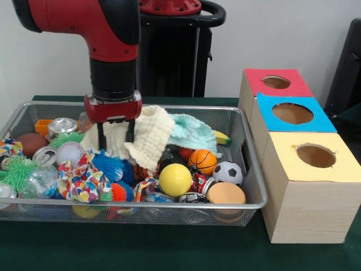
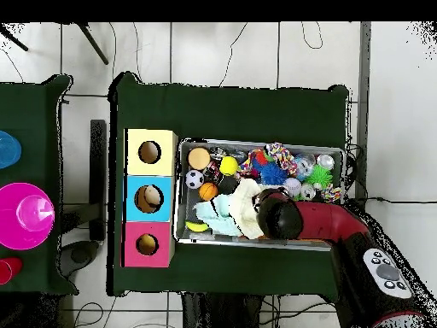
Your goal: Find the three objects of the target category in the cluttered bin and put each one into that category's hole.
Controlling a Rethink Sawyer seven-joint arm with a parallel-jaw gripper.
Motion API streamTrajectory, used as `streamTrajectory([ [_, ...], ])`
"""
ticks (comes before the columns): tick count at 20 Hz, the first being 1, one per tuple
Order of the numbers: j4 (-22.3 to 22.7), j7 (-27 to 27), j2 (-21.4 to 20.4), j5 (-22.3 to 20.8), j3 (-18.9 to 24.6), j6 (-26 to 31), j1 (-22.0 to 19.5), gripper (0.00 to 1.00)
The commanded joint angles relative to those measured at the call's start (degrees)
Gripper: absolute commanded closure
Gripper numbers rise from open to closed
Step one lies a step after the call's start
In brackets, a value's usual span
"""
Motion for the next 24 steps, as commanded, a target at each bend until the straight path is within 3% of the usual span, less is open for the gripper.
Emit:
streamTrajectory([
  [1, -3.8, -8.5, 2.4, -7.5, -2.9, 11.9, -2.7, 0.00],
  [10, -2.8, -6.0, 0.6, -7.8, -1.1, 14.2, -2.1, 0.00],
  [24, 1.3, 2.0, -7.2, 0.4, 1.9, 22.9, 4.1, 0.00],
])
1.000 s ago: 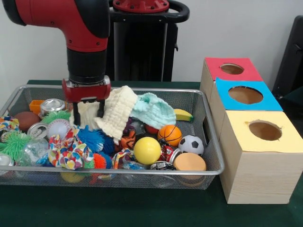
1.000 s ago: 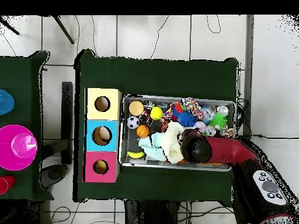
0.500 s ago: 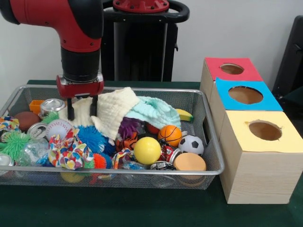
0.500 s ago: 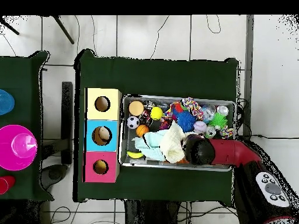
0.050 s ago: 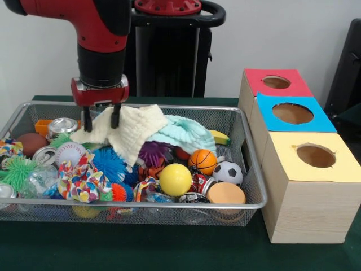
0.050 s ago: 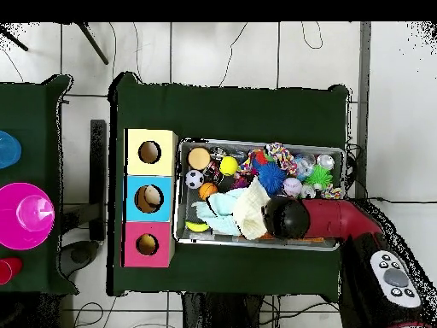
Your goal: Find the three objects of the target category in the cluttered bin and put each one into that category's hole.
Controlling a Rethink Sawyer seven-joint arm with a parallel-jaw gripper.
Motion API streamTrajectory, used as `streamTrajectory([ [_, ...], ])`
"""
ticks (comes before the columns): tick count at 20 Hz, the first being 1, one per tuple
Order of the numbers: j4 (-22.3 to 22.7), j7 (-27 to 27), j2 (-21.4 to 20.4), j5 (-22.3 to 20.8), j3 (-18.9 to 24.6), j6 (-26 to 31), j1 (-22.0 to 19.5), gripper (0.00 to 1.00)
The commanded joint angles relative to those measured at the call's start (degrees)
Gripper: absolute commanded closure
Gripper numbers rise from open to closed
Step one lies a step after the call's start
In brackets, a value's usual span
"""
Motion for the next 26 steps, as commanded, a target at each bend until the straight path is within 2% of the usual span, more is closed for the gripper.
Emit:
streamTrajectory([
  [1, 2.2, 2.5, -4.0, 4.1, 2.4, 10.3, 3.7, 0.00],
  [6, 1.1, 4.1, -5.9, 6.6, 2.3, 13.1, 6.2, 0.00],
  [9, 1.7, 5.4, -6.1, 9.8, 4.2, 9.9, 5.6, 0.00],
  [13, 0.9, 5.5, -5.5, 11.5, 4.6, 7.8, 6.0, 0.00],
  [21, 0.0, 4.3, -5.9, 12.3, 4.1, 6.4, 6.4, 0.00],
  [26, 1.5, 4.2, -4.8, 14.1, 6.7, 1.8, 4.8, 0.00],
])
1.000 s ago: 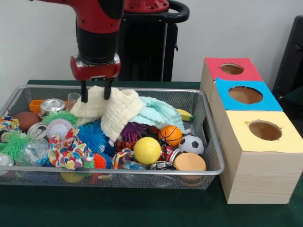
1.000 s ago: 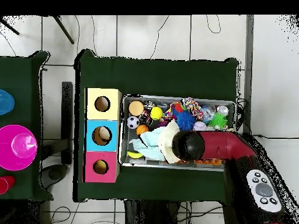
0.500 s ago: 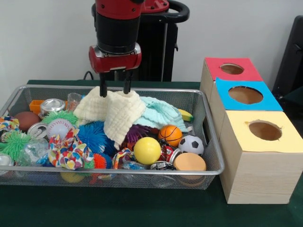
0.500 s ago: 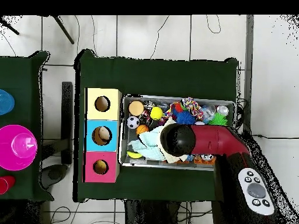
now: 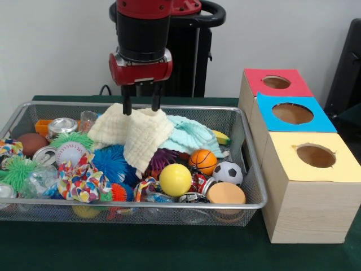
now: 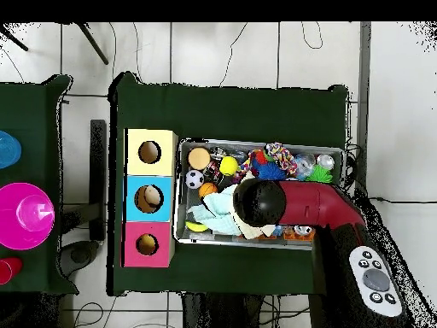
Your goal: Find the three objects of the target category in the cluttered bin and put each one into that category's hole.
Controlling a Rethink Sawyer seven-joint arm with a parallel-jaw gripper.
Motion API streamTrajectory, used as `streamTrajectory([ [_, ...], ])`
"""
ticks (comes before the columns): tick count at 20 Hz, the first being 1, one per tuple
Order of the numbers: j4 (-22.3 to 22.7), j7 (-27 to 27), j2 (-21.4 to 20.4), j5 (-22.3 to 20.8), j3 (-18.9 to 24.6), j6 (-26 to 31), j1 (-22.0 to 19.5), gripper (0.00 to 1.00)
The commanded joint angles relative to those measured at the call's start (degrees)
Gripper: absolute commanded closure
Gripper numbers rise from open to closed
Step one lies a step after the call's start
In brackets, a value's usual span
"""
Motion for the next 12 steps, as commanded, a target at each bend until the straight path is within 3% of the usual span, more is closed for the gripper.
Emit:
streamTrajectory([
  [1, 2.0, 4.6, 1.8, 3.6, 6.1, -5.5, -1.9, 0.00],
  [7, 3.9, 6.2, 4.9, 2.9, 7.9, -15.8, -3.1, 0.00],
  [12, 4.0, 6.2, 6.6, 2.2, 8.7, -20.1, -3.7, 0.00],
])
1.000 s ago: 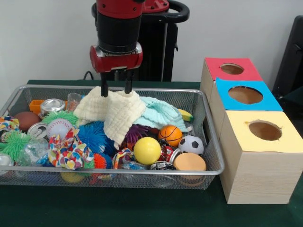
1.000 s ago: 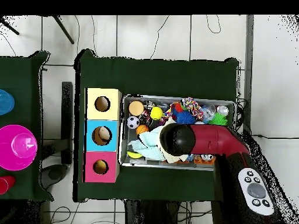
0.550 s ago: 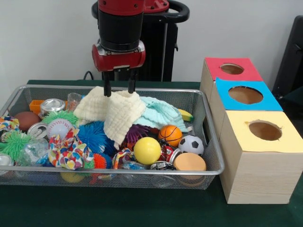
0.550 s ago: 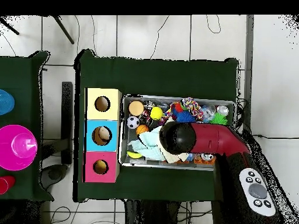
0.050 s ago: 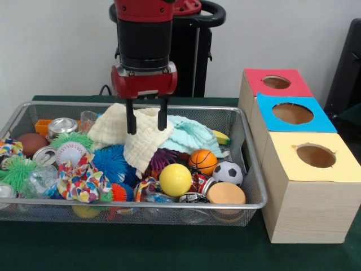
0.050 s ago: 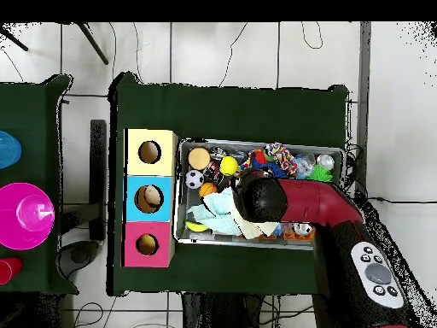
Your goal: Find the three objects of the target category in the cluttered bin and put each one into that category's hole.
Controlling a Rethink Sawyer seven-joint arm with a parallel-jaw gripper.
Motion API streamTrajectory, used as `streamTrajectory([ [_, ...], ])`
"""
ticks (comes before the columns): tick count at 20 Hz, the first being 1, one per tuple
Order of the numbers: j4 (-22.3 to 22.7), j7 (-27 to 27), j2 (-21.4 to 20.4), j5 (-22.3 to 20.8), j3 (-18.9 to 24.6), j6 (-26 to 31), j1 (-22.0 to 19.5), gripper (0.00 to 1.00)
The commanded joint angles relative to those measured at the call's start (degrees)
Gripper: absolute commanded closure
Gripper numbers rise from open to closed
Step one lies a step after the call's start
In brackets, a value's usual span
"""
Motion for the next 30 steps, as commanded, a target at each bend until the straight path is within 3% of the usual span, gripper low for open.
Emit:
streamTrajectory([
  [1, 3.8, 6.2, 5.1, 0.5, 6.3, -7.3, -2.0, 0.00],
  [6, 5.3, 6.9, 7.8, -1.5, 6.7, -14.3, -3.8, 0.00],
  [19, 3.5, 6.3, 14.6, -6.5, -2.1, -20.6, -1.0, 0.00],
  [24, 1.7, 7.8, 17.1, -6.7, -6.7, -19.6, 1.9, 0.00],
  [30, 0.1, 8.9, 18.3, -3.4, -13.4, -10.7, 6.3, 0.00],
])
